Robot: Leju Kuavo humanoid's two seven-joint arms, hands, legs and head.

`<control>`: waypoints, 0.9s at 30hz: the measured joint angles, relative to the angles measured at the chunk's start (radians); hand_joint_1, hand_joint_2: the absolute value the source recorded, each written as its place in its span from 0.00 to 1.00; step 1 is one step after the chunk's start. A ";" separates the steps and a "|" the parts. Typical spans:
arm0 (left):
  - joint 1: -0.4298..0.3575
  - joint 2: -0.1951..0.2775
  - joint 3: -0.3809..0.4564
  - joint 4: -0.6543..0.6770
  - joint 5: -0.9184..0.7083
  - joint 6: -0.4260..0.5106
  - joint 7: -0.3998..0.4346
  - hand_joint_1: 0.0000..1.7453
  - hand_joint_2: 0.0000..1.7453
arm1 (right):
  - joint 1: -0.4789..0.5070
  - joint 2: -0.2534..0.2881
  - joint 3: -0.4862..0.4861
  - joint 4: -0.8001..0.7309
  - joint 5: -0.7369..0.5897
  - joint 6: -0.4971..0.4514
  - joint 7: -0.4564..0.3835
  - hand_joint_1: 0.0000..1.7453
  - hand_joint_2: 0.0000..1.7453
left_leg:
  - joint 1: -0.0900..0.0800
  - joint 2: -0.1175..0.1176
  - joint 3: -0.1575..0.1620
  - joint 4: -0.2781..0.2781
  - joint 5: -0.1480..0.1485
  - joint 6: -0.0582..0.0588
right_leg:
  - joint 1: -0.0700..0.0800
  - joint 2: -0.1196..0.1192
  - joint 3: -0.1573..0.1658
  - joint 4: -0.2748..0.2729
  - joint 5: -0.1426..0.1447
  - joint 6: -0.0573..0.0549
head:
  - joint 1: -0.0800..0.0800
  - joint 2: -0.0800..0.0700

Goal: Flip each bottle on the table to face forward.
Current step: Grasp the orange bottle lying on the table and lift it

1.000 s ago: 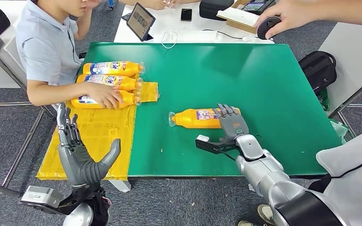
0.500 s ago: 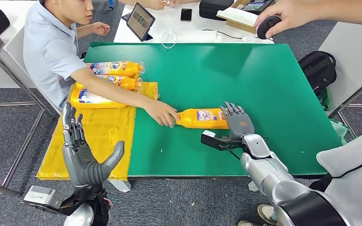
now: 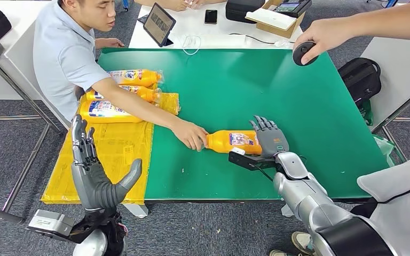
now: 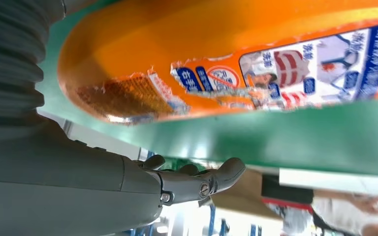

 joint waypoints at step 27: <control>-0.004 0.003 -0.004 0.006 0.022 -0.022 0.000 0.00 1.00 | -0.001 -0.048 -0.103 0.020 -0.076 0.317 0.066 1.00 1.00 | 0.000 0.000 0.007 0.000 0.000 0.000 | 0.000 -0.001 0.006 -0.001 0.000 0.000 | 0.000 0.000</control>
